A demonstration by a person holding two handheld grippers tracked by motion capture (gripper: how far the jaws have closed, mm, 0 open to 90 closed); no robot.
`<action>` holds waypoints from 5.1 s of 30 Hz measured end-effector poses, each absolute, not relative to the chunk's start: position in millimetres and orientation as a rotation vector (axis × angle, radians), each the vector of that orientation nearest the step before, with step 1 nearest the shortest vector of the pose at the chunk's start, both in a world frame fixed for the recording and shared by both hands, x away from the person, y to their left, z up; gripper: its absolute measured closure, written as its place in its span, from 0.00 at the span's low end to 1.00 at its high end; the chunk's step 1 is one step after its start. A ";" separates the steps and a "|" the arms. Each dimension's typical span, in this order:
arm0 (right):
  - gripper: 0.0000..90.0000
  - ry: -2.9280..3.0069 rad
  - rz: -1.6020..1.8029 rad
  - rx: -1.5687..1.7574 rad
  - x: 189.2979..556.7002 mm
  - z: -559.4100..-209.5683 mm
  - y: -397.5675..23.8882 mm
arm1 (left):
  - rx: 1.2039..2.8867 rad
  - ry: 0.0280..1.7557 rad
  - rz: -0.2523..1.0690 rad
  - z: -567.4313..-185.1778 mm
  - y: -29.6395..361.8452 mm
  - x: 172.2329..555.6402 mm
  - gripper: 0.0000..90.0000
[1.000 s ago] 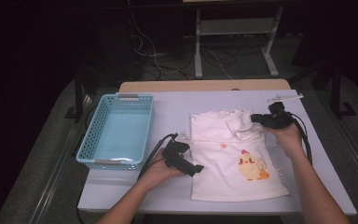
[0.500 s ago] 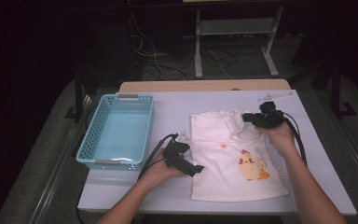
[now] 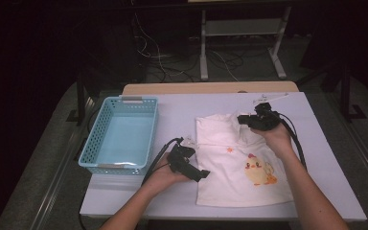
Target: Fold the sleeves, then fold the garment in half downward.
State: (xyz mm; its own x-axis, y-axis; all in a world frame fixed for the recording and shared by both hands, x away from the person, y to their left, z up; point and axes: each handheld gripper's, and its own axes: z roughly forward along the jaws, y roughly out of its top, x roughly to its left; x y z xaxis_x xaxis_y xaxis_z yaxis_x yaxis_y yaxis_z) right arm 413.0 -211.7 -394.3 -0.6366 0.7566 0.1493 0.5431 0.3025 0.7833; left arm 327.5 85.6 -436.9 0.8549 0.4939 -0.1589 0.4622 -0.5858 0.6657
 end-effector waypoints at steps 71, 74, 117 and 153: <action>0.43 2.502 1.299 1.055 407.9 -409.0 -142.3 | 2.278 0.698 0.059 -436.9 87.8 327.5 0.00; 0.41 2.497 1.293 1.059 407.1 -408.7 -147.1 | 2.278 0.701 0.060 -436.9 88.2 327.8 0.00; 0.12 2.302 1.244 1.285 371.8 -413.0 -277.3 | 2.233 0.770 0.159 -425.8 82.5 345.0 0.00; 0.14 2.313 1.220 1.285 373.3 -417.5 -277.4 | 2.188 0.865 0.219 -421.6 62.4 413.4 0.07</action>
